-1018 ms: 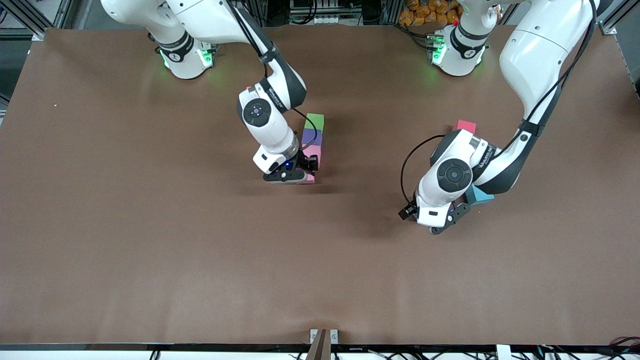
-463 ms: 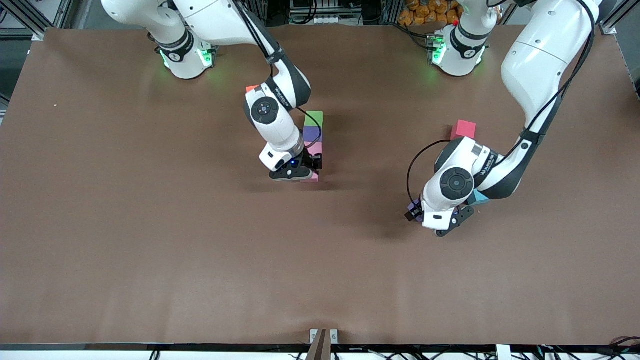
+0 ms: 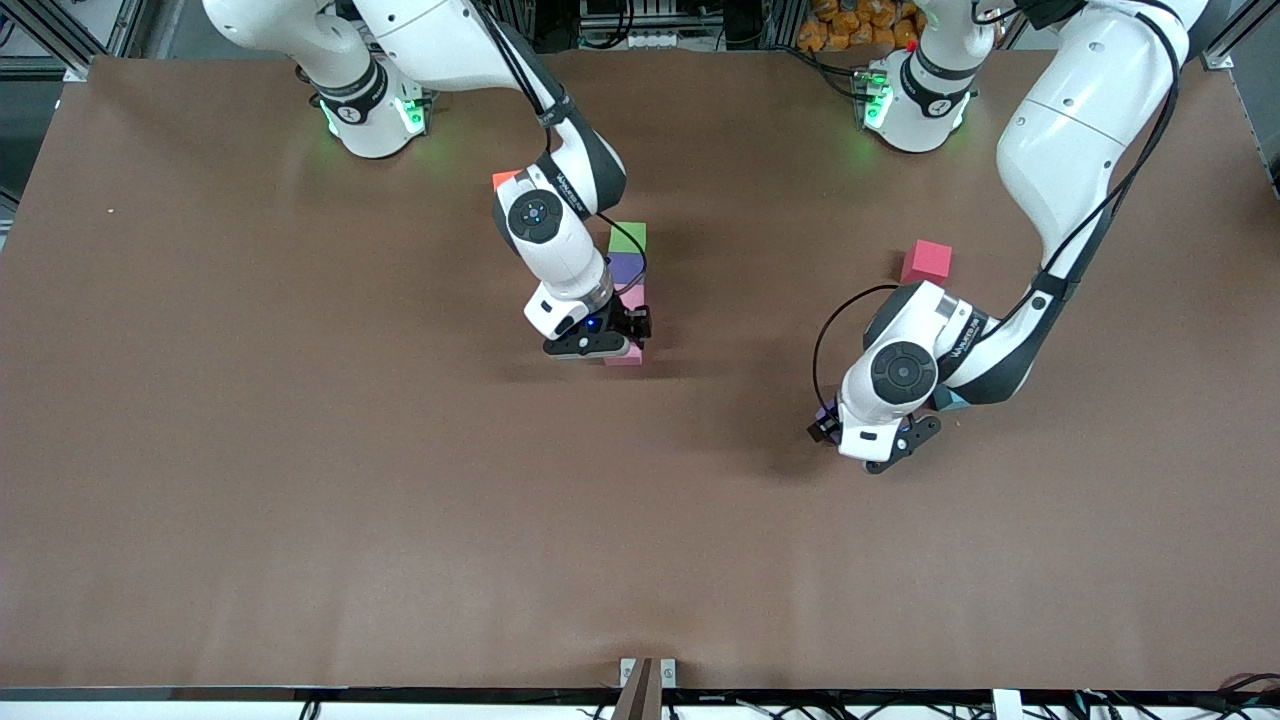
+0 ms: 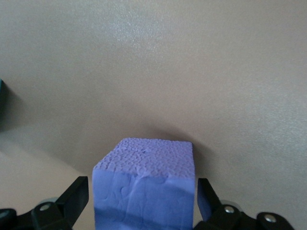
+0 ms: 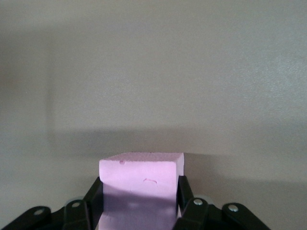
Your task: Arrange blocks into number 1
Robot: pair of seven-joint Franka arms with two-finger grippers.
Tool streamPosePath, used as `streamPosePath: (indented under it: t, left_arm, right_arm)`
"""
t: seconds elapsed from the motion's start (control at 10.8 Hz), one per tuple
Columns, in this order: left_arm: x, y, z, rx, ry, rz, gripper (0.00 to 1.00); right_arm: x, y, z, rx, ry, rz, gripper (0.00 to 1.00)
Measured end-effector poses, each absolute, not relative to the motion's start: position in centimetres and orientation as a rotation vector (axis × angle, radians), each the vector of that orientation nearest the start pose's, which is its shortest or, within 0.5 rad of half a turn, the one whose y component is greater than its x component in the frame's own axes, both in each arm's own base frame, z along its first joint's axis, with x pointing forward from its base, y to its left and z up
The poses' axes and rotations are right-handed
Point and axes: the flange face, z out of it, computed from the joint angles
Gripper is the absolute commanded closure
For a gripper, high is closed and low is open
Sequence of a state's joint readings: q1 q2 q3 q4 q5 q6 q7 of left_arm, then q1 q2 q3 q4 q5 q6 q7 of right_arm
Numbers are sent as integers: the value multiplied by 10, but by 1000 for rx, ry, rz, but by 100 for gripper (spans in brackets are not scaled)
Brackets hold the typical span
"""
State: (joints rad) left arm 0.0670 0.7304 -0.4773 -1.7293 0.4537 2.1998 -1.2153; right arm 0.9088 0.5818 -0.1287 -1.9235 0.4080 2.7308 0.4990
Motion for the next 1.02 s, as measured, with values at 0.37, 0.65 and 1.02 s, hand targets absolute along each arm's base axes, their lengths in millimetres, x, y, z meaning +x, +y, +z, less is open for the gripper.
streamPosePath:
  t: [0.37,0.65,1.02]
  left_arm:
    - [612,-221,185,-2902,-828,130,100]
    - [607,-229,189,-2902,-801,147,100]
    - [563,-317,239,-2957,-627,249,100]
  right_arm:
    - [473,444,219,-2871,84,-180,0]
    - [522,392,286,-2841,207,-141,0]
    - [583,244,376,-2922,197,-109,0]
